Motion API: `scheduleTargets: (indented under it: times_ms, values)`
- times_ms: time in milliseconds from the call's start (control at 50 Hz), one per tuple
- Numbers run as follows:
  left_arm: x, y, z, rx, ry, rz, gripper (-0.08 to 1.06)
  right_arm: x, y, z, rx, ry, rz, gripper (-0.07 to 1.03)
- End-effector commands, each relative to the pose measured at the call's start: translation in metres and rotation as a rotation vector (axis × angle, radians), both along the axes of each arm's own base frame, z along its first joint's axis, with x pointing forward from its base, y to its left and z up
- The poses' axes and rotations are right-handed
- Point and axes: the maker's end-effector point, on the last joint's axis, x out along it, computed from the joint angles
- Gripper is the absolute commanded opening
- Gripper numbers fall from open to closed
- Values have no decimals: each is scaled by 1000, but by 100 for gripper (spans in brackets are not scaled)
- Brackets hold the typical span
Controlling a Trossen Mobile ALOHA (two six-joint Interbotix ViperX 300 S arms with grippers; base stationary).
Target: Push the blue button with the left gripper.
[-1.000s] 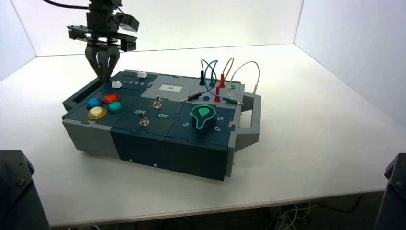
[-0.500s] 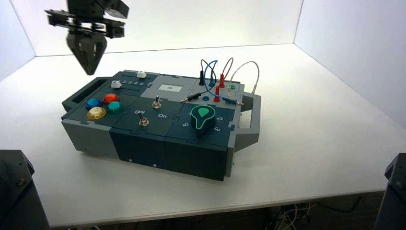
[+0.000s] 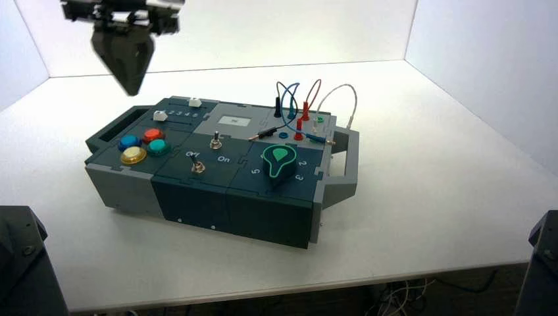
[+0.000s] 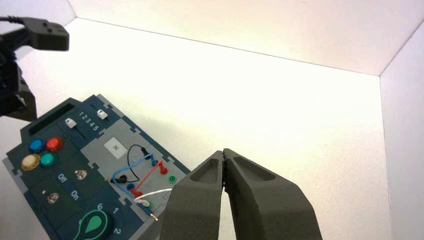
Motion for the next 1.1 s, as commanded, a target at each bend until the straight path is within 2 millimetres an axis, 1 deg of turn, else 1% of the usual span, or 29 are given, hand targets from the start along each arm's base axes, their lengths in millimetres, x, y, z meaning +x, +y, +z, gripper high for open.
scheduleTargets:
  times_ms: [20, 160, 300, 460, 920, 1100]
  values:
    - [-2, -10, 15, -63, -49, 25, -3, 5, 1, 16, 20, -33, -6, -2]
    - [-13, -6, 11, -62, -38, 37, -3, 5, 1, 16, 20, -31, -6, -2]
    - [-24, -2, -1, -49, -8, 41, -3, 5, 1, 17, 20, -31, -6, -2]
    - [-31, 1, -14, -36, 21, 44, -3, 4, 1, 17, 20, -31, -6, -2]
    - [-28, 3, -42, -11, 62, 45, -3, 3, 0, 16, 21, -28, -6, -2]
    - [-24, 6, -48, -5, 63, 51, -3, 3, 0, 16, 22, -29, -7, -2]
